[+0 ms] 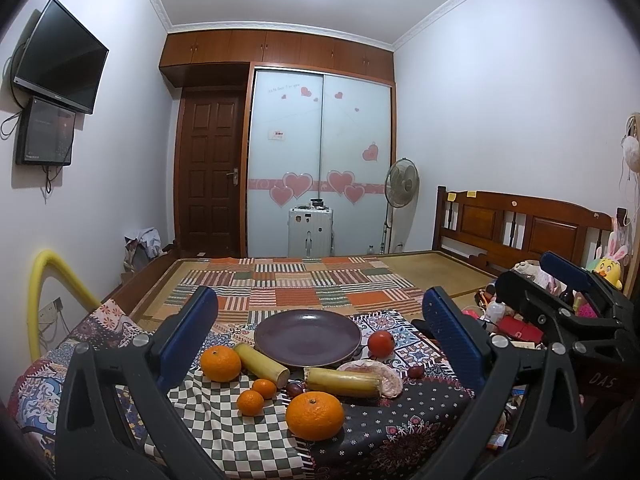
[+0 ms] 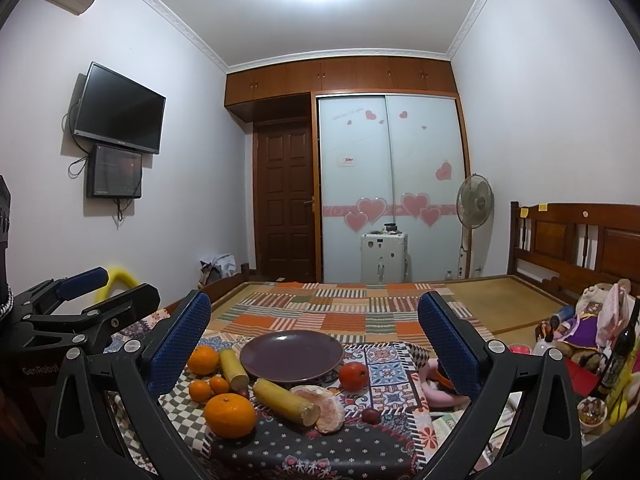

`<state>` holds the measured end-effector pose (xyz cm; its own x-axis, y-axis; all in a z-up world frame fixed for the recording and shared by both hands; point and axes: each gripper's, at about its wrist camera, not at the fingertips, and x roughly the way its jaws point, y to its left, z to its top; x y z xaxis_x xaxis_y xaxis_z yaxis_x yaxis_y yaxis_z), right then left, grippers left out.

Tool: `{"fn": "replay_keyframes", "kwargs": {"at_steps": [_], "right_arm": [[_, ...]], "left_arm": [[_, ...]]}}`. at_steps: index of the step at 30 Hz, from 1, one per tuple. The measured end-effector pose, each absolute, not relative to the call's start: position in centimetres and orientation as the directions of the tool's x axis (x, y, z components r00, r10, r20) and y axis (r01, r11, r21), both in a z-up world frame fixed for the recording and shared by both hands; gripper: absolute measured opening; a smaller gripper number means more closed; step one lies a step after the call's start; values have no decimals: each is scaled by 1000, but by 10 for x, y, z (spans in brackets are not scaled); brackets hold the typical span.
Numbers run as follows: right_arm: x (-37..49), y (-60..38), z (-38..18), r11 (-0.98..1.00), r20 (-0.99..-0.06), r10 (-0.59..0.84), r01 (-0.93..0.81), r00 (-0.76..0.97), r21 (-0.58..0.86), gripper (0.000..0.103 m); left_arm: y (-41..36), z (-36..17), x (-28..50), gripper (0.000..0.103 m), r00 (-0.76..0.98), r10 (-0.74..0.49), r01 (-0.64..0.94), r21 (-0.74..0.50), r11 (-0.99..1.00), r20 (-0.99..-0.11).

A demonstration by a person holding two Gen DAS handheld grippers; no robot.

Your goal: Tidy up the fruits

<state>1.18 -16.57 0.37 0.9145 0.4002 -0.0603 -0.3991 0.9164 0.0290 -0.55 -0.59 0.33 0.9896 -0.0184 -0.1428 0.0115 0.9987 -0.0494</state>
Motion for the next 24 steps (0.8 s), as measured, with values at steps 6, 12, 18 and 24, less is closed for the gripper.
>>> {"fn": "replay_keyframes", "kwargs": {"at_steps": [6,12,18,24], "right_arm": [[12,-165,4,916,-60,401,-400,914,28,103],[12,-165,3,916,-62,401,-400,914,30,103],[22,-165,-7,914,-104,405,-404,908,34,103],[52,-165,-40,921,-243,382,-389,892,20,103]], "left_arm": [[-5,2,-5,103,990,-17,11,-50,999,-141],[-4,1,-5,103,990,-16,9,-48,999,-142],[-2,-14,9,103,980,-9,4,-30,1000,-199],[6,-55,46,103,930,-14,1,-37,999,-367]]}}
